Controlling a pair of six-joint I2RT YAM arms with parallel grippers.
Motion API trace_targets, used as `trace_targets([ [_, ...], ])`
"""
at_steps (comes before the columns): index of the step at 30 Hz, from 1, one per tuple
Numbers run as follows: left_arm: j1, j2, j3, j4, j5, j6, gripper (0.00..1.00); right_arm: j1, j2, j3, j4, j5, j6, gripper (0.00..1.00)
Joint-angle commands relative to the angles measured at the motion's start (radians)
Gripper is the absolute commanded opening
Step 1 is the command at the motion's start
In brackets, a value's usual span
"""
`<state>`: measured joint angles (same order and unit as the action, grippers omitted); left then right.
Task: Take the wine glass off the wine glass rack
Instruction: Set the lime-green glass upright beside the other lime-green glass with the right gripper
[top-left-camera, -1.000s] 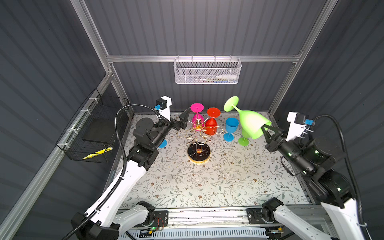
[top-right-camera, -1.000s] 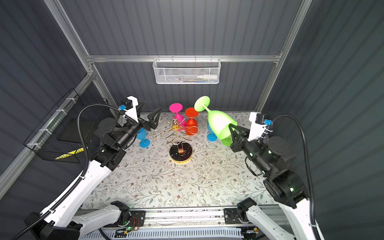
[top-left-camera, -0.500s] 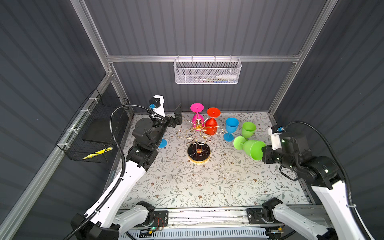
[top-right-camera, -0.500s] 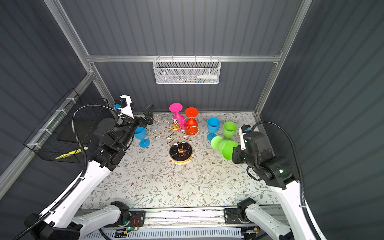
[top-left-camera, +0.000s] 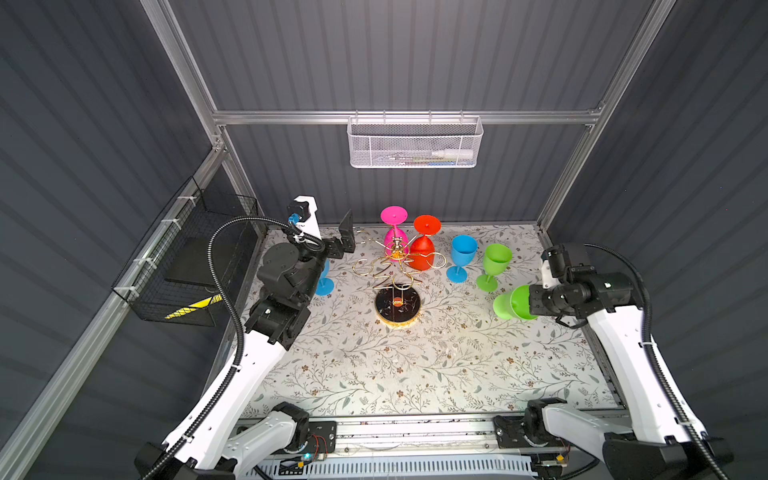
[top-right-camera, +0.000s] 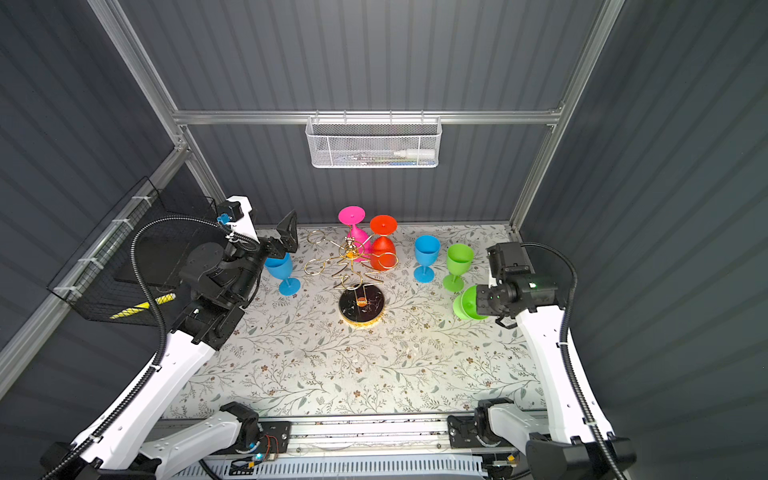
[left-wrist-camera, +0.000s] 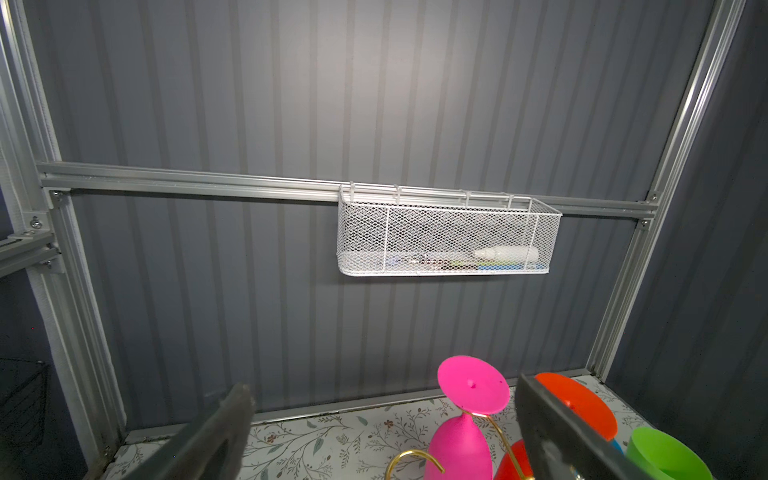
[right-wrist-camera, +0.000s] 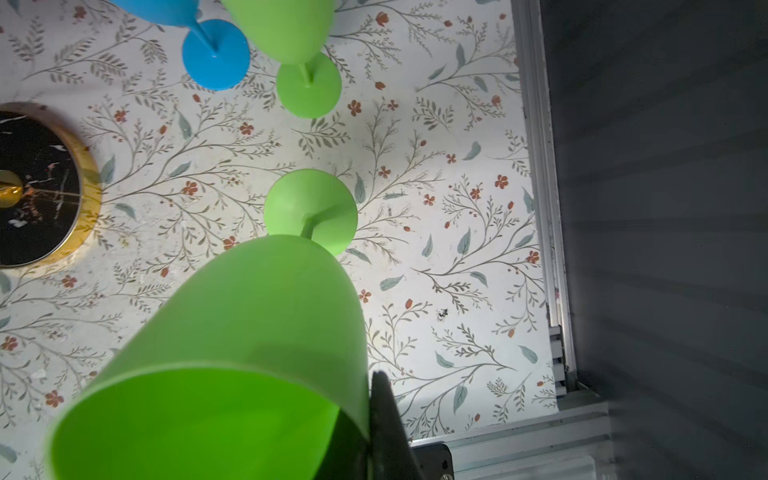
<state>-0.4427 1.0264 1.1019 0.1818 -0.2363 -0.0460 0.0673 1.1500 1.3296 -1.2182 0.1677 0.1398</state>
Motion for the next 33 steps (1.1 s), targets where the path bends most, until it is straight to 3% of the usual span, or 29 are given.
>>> trace_targets([
  [1, 0.014, -0.022, -0.015, -0.004, -0.031, 0.005, 1.00, -0.057, 0.035, -0.038, 0.077, -0.014, -0.043, 0.00],
  [18, 0.090, -0.071, -0.073, -0.019, -0.021, -0.018, 0.99, -0.225, 0.321, 0.098, 0.215, -0.048, -0.045, 0.01],
  [33, 0.108, -0.078, -0.077, -0.034, -0.015, -0.005, 1.00, -0.248, 0.570, 0.270, 0.195, -0.115, -0.063, 0.09],
])
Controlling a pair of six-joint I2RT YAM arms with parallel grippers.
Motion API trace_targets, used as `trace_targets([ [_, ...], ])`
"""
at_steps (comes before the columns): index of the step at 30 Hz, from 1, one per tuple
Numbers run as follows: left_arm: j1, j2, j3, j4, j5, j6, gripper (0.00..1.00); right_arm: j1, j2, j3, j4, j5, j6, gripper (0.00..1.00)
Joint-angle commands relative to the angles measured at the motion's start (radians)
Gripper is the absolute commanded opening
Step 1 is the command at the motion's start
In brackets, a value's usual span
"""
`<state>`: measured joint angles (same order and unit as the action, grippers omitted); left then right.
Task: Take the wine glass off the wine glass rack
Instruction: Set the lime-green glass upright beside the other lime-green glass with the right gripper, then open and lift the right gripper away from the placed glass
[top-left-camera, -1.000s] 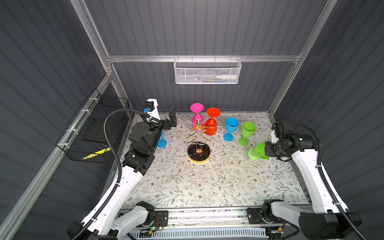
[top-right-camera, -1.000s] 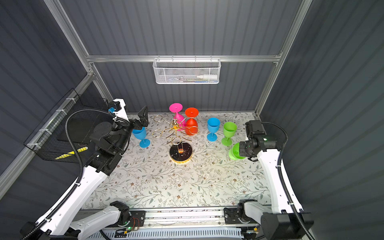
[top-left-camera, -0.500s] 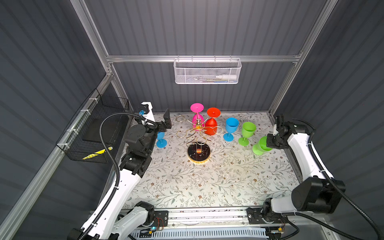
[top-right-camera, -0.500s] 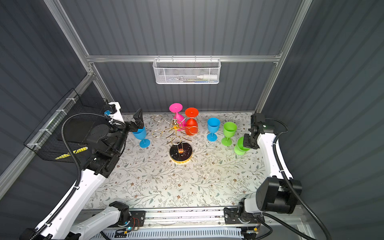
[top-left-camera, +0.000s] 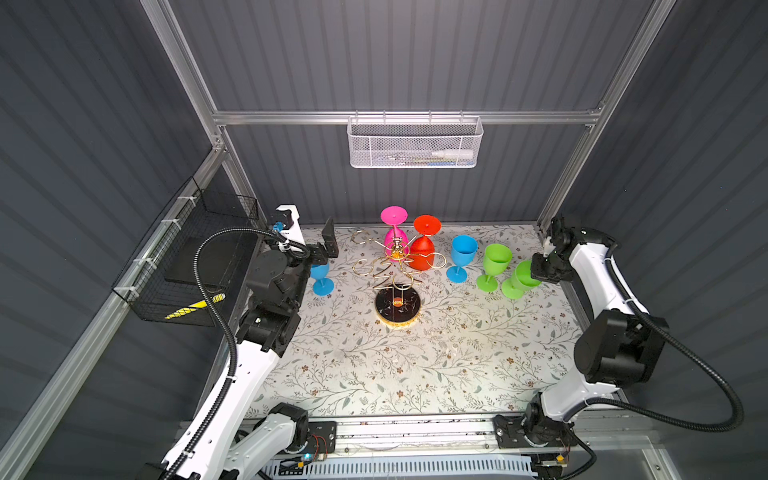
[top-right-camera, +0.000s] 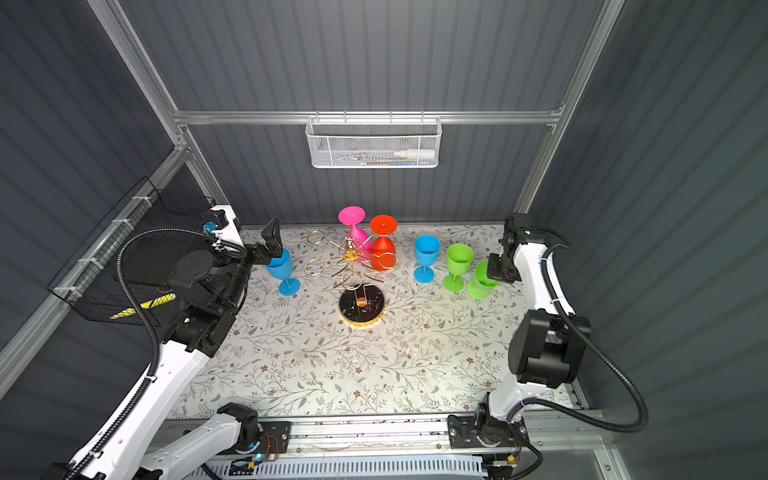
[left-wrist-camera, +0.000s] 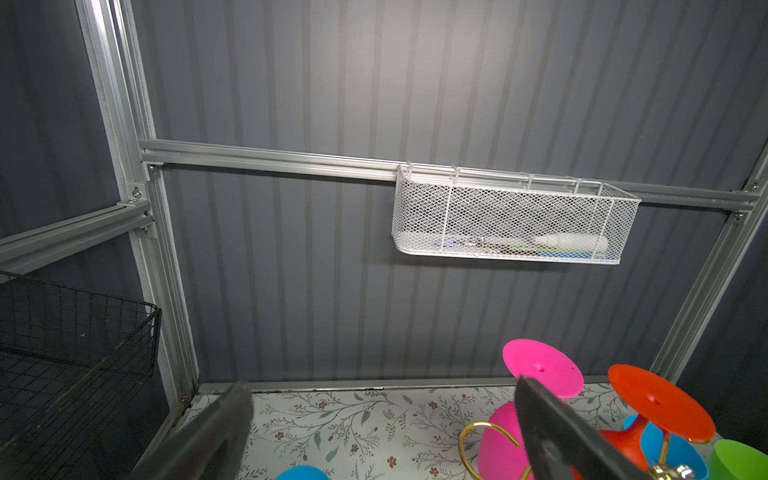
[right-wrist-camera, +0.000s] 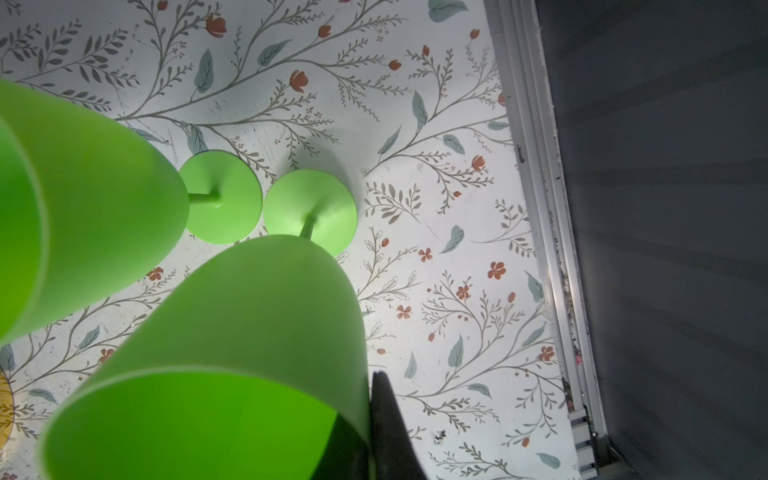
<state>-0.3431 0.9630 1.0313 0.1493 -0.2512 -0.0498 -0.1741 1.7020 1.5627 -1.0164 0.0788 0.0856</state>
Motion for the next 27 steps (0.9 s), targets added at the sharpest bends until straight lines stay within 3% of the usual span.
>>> trace_targets([
  [1, 0.009, -0.014, -0.007, -0.003, -0.002, -0.001, 1.00, -0.006, 0.028, 0.045, -0.006, -0.027, -0.009, 0.12],
  [3, 0.010, -0.014, -0.005, -0.004, -0.004, 0.001, 1.00, -0.005, 0.042, 0.055, -0.006, -0.034, -0.011, 0.18],
  [9, 0.010, -0.014, 0.023, -0.030, 0.001, 0.002, 1.00, -0.008, 0.050, 0.088, -0.005, -0.078, -0.012, 0.21],
  [14, 0.010, -0.027, 0.024, -0.038, -0.004, 0.006, 1.00, -0.016, 0.009, 0.101, 0.016, -0.092, -0.006, 0.33],
  [18, 0.010, -0.026, 0.025, -0.042, -0.004, -0.004, 0.99, -0.029, -0.023, 0.130, 0.009, -0.083, -0.007, 0.37],
  [24, 0.011, -0.029, 0.021, -0.044, -0.005, -0.009, 0.99, -0.029, -0.159, 0.161, 0.035, -0.096, 0.008, 0.43],
  [27, 0.010, -0.030, 0.023, -0.048, -0.006, -0.009, 1.00, -0.030, -0.248, 0.189, 0.045, -0.179, 0.024, 0.44],
])
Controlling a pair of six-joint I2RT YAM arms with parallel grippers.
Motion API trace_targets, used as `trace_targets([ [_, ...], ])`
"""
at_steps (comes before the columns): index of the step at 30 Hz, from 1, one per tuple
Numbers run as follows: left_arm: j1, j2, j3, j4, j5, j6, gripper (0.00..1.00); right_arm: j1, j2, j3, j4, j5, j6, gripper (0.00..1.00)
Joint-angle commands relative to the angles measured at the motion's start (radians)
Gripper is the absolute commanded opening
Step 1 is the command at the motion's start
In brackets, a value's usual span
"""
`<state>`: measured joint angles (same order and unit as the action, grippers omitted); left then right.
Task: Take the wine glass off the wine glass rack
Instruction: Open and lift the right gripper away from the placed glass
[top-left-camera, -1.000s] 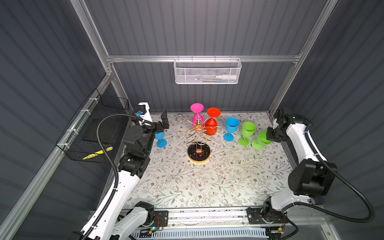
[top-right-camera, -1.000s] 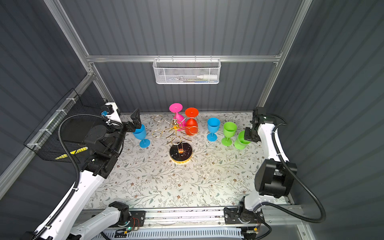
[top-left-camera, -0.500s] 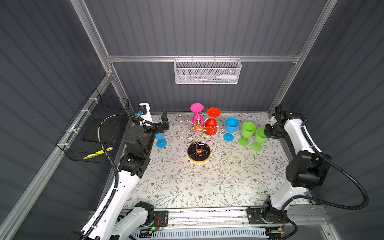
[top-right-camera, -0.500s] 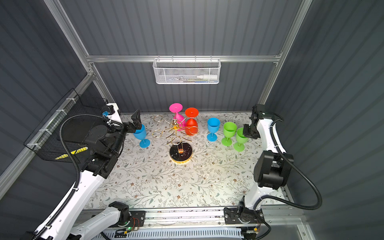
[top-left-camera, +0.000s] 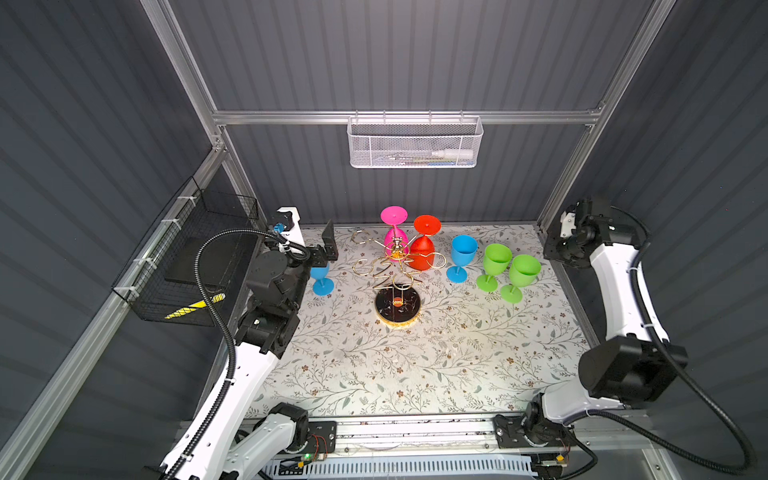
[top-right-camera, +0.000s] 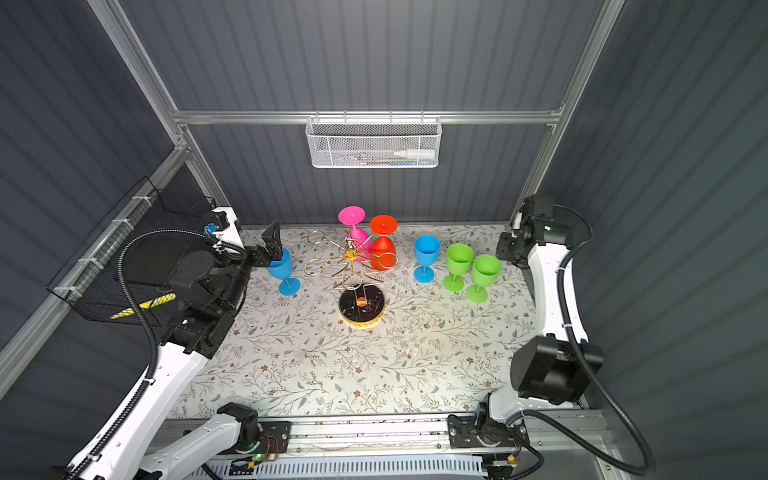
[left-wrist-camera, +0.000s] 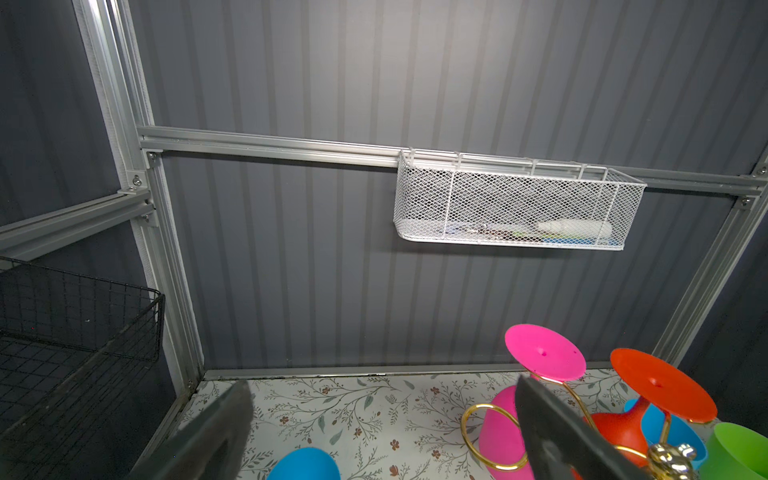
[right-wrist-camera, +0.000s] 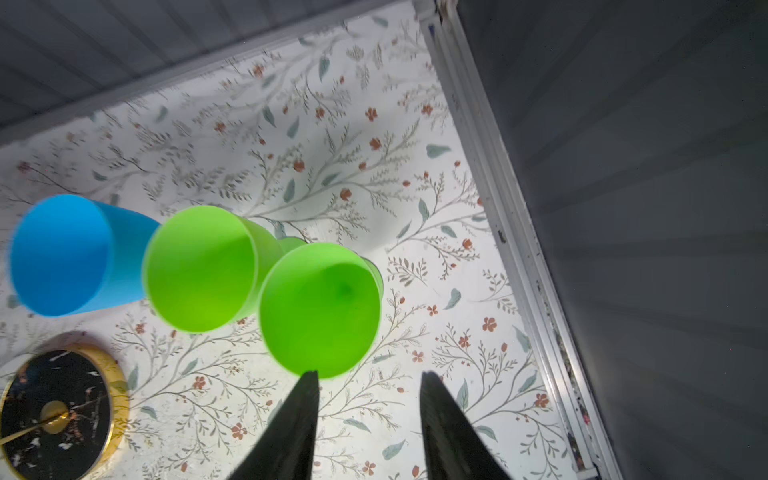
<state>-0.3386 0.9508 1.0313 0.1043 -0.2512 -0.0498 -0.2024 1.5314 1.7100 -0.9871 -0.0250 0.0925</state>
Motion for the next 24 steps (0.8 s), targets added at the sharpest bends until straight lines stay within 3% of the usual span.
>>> trace_targets([
  [1, 0.006, -0.018, 0.022, -0.003, -0.006, -0.010, 1.00, -0.002, -0.118, 0.035, 0.039, -0.129, 0.035, 0.45],
  [5, 0.006, -0.015, 0.013, 0.005, -0.009, -0.029, 1.00, 0.004, -0.268, -0.067, 0.213, -0.435, 0.177, 0.48],
  [8, 0.006, -0.012, 0.011, 0.008, -0.005, -0.048, 1.00, 0.027, -0.354, -0.198, 0.401, -0.592, 0.343, 0.51],
  [11, 0.006, -0.013, 0.009, 0.000, -0.004, -0.052, 1.00, 0.107, -0.393, -0.293, 0.517, -0.607, 0.445, 0.51],
  [17, 0.006, -0.020, 0.006, -0.004, -0.007, -0.058, 1.00, 0.310, -0.351, -0.375, 0.654, -0.535, 0.530, 0.51],
  [24, 0.006, -0.030, 0.005, -0.012, -0.001, -0.058, 1.00, 0.419, -0.219, -0.345, 0.742, -0.541, 0.574, 0.52],
])
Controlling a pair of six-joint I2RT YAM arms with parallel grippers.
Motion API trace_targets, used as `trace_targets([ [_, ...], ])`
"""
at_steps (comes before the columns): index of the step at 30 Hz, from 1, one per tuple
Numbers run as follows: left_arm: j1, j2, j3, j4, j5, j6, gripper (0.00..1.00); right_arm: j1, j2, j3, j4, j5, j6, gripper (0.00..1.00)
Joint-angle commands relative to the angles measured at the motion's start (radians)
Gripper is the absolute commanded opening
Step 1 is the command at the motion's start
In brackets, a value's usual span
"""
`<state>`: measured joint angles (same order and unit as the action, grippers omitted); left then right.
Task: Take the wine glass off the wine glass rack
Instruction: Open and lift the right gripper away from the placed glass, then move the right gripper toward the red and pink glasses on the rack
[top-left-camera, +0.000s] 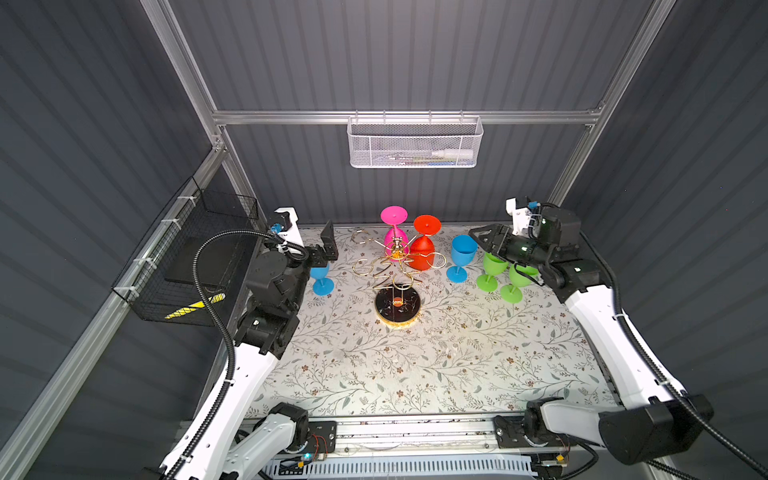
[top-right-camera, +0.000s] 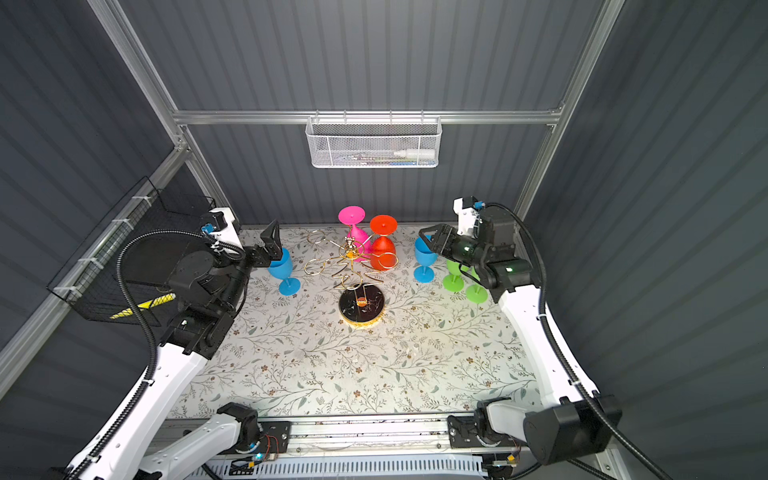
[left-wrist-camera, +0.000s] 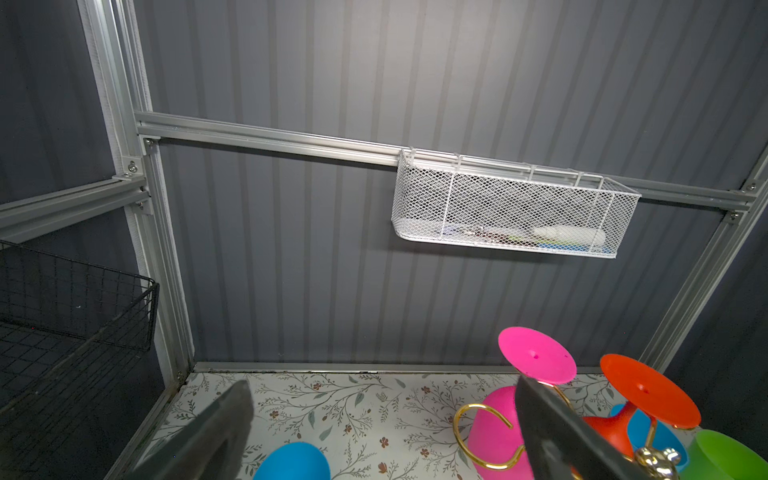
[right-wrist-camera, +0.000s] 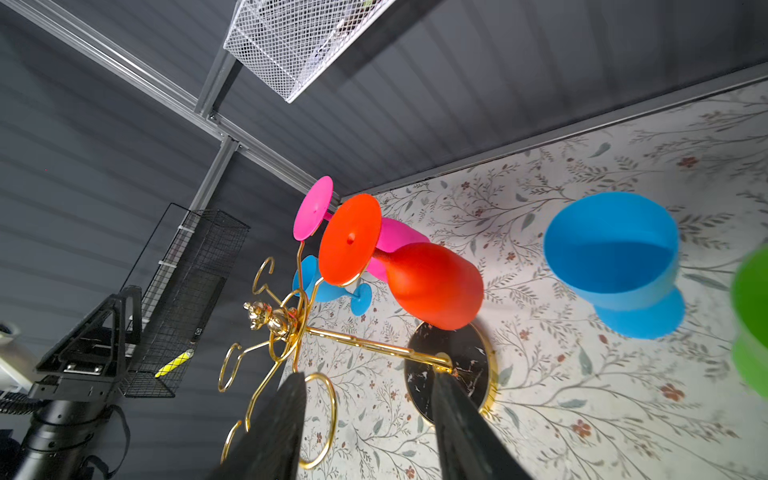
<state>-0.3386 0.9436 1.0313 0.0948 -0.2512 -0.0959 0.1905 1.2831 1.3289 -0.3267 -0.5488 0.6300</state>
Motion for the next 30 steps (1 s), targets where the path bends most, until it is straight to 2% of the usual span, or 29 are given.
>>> trace_targets([
  [1, 0.006, -0.023, 0.003, -0.004, -0.001, -0.010, 1.00, 0.038, 0.048, 0.045, 0.093, -0.016, 0.039, 0.52],
  [20, 0.006, -0.026, -0.009, -0.009, -0.004, -0.001, 1.00, 0.104, 0.294, 0.199, 0.117, 0.005, 0.053, 0.53],
  [30, 0.006, -0.035, -0.017, -0.009, -0.011, 0.009, 1.00, 0.120, 0.356, 0.230, 0.119, 0.013, 0.059, 0.44],
])
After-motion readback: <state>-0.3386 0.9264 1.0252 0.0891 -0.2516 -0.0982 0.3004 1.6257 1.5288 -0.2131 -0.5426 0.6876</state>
